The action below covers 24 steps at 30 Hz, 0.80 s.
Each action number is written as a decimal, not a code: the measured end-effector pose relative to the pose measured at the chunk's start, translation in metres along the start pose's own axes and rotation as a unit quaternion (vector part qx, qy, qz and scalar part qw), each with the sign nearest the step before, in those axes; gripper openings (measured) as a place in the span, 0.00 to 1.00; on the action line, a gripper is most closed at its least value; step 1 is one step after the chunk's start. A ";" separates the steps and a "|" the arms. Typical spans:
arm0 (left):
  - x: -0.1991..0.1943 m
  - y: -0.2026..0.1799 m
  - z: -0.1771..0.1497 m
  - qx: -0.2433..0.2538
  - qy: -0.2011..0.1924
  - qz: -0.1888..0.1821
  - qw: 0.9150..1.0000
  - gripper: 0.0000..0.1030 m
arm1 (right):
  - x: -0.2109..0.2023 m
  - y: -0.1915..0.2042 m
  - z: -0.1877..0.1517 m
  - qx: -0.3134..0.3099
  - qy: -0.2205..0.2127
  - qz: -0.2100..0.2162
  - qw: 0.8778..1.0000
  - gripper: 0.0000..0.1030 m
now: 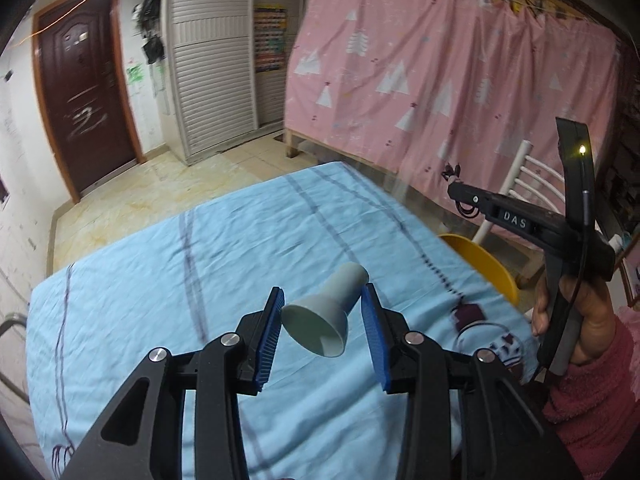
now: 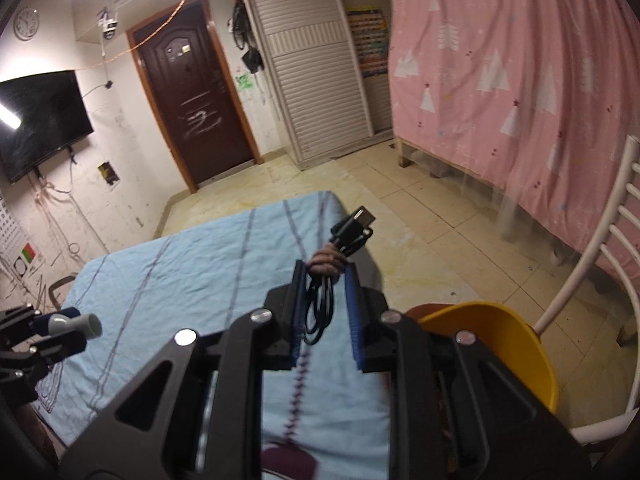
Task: Collect trash
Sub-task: 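Carry both items to the yellow bucket and open the right gripper over it, then open the left gripper to drop the white cup into the bucket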
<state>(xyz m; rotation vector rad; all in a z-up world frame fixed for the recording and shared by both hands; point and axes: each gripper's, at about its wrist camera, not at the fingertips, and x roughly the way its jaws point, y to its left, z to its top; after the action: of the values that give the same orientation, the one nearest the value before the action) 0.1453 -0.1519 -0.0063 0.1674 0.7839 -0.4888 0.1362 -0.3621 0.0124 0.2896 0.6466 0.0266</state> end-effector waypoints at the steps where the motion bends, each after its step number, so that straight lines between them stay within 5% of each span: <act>1: 0.003 -0.006 0.003 0.005 0.001 -0.003 1.000 0.30 | -0.002 -0.009 -0.001 0.005 -0.001 -0.006 1.000 0.18; 24: 0.070 -0.131 0.059 0.063 0.036 -0.114 0.991 0.30 | -0.025 -0.112 -0.034 0.079 -0.001 -0.080 0.994 0.19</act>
<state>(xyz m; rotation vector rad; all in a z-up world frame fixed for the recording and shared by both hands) 0.1621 -0.3107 -0.0109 0.2152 0.8478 -0.7520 0.0884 -0.4640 -0.0296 0.3903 0.6692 -0.1795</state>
